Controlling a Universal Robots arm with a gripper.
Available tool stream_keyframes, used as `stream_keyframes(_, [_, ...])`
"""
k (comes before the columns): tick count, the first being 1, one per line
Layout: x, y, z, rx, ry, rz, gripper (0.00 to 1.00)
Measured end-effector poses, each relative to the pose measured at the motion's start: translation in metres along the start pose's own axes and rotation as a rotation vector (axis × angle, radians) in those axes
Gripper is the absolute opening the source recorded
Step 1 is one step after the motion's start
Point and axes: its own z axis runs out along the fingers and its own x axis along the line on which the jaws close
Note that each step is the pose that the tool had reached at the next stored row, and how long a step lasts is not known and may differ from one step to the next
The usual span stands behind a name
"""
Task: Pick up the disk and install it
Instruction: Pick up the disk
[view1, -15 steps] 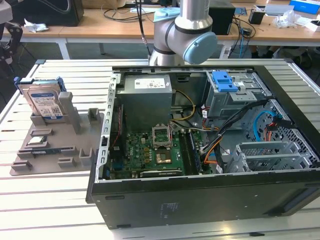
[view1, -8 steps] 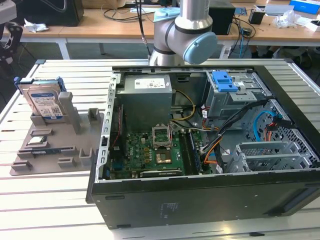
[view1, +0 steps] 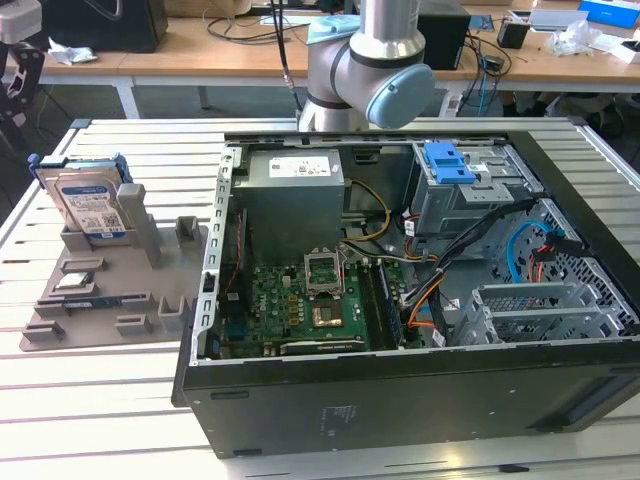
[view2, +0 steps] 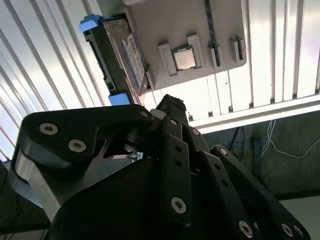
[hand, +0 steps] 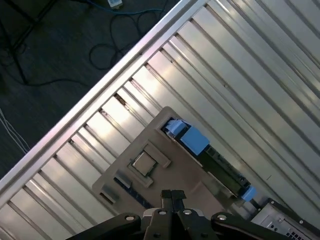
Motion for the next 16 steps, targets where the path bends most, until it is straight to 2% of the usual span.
stream_keyframes(8, [0.0,0.0,0.0,-0.0028,-0.001,-0.103,0.11])
stream_keyframes(16, [0.0,0.0,0.0,-0.0069,-0.0023,-0.251,0.11])
